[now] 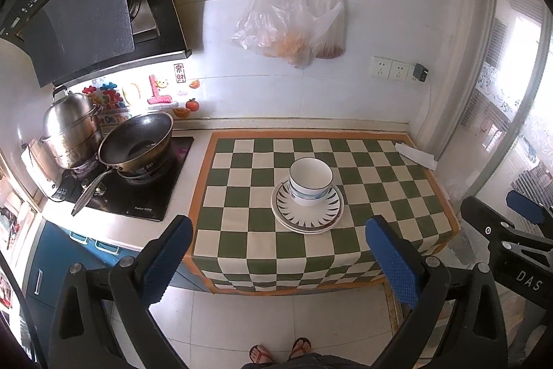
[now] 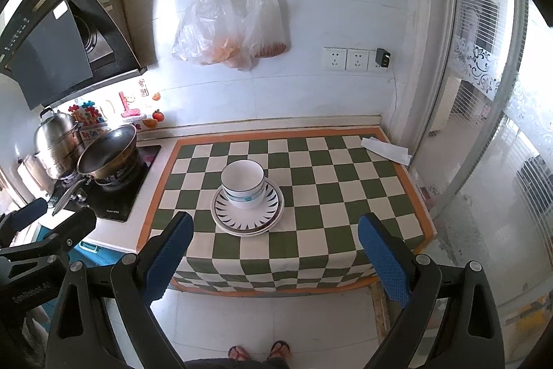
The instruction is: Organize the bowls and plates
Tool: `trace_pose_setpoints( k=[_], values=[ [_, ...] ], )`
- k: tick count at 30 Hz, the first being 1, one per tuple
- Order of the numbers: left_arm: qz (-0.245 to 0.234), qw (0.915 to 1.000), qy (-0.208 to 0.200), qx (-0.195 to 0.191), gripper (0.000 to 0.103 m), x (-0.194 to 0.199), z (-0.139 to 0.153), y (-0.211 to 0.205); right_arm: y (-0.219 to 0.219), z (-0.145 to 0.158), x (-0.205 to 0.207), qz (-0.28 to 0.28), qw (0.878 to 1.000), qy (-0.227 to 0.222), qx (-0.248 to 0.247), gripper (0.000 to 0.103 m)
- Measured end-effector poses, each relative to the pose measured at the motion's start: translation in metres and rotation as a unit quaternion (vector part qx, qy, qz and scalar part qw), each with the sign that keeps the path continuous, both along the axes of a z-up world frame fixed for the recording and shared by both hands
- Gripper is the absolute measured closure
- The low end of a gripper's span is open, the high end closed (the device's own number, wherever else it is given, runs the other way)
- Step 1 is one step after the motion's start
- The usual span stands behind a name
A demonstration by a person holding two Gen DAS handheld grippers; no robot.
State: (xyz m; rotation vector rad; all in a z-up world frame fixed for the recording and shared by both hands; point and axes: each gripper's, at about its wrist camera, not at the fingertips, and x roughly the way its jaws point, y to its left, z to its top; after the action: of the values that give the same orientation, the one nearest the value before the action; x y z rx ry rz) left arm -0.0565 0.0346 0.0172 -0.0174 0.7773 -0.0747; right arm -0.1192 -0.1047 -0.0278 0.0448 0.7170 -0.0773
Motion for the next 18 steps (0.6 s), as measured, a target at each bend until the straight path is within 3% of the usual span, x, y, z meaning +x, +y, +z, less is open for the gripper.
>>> trace_pose_setpoints(
  k=[18],
  values=[
    [0.005, 1.0, -0.003, 0.0, 0.001, -0.0022, 0.0028, -0.0042, -0.0042, 0.0, 0.0039, 0.002, 1.0, 0.001, 0.004, 0.005]
  ],
)
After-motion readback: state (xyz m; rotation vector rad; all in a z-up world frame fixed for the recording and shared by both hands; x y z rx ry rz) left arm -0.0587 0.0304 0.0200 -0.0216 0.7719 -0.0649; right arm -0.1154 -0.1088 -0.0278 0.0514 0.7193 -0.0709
